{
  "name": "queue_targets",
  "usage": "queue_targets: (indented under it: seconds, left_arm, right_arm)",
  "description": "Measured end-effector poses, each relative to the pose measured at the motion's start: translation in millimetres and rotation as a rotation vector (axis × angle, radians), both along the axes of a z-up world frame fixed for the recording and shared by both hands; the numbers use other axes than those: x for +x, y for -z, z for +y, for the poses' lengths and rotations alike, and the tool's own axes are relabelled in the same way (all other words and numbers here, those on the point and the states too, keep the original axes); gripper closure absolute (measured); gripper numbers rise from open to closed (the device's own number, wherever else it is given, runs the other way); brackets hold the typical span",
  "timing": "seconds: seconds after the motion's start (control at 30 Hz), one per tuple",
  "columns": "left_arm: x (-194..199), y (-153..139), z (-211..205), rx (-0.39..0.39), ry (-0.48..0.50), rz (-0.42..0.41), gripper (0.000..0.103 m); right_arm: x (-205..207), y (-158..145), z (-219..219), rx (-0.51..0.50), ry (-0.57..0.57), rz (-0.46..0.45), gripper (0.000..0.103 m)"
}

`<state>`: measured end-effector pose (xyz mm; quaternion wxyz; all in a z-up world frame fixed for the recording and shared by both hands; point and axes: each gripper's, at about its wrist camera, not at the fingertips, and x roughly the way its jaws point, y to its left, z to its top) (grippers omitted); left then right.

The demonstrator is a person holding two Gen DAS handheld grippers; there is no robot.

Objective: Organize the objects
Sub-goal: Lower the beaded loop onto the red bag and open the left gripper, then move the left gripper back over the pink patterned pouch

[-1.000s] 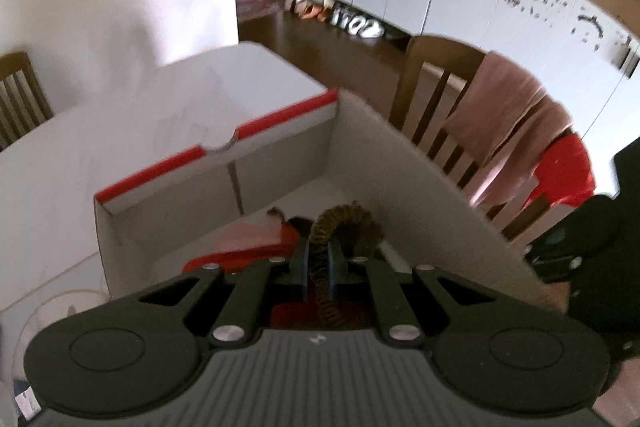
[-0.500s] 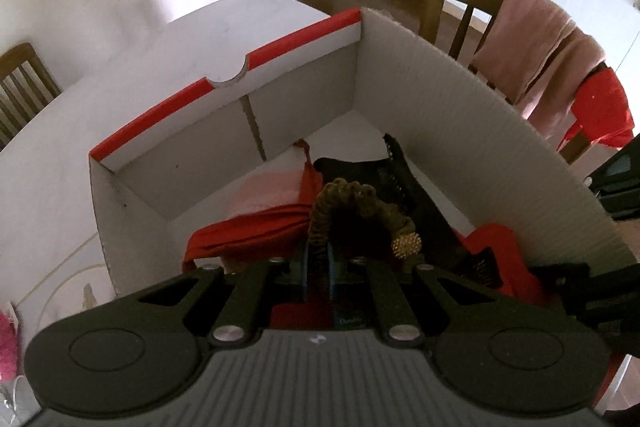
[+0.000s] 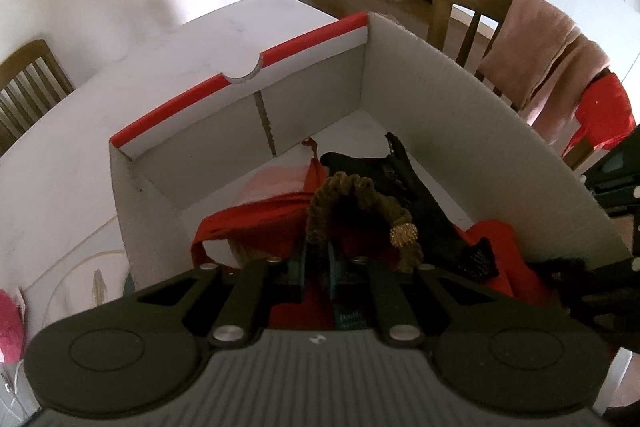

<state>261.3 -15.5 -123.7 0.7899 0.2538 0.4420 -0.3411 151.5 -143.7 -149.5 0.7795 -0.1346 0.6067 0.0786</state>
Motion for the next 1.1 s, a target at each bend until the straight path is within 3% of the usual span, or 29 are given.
queue_targets:
  seconds: [0.2,0.33,0.53,0.6,0.67,1.1]
  left_arm:
    - [-8,-8,12,-0.021,-0.010,-0.023,0.093]
    - [-13,-16,27,-0.053,-0.029,-0.029,0.076]
    - [-22,-28,48,-0.087,-0.066,-0.046,0.073]
    - [-27,-34,55,-0.102,-0.075,-0.053,0.065]
    - [-33,-39,62,-0.120,-0.079,-0.067,0.044]
    - [-53,-82,117,-0.241,-0.220,-0.119,0.044]
  right_arm:
    - [-2,-1,1,0.001,-0.015,-0.003,0.090]
    - [-4,-3,1,0.009,-0.026,-0.008,0.090]
    - [-8,-5,1,0.016,-0.051,-0.016,0.090]
    - [-10,-5,0,0.019,-0.059,-0.019,0.090]
    - [-11,-5,-1,0.019,-0.069,-0.025,0.090]
    - [-19,-8,-8,0.043,-0.105,-0.059,0.089]
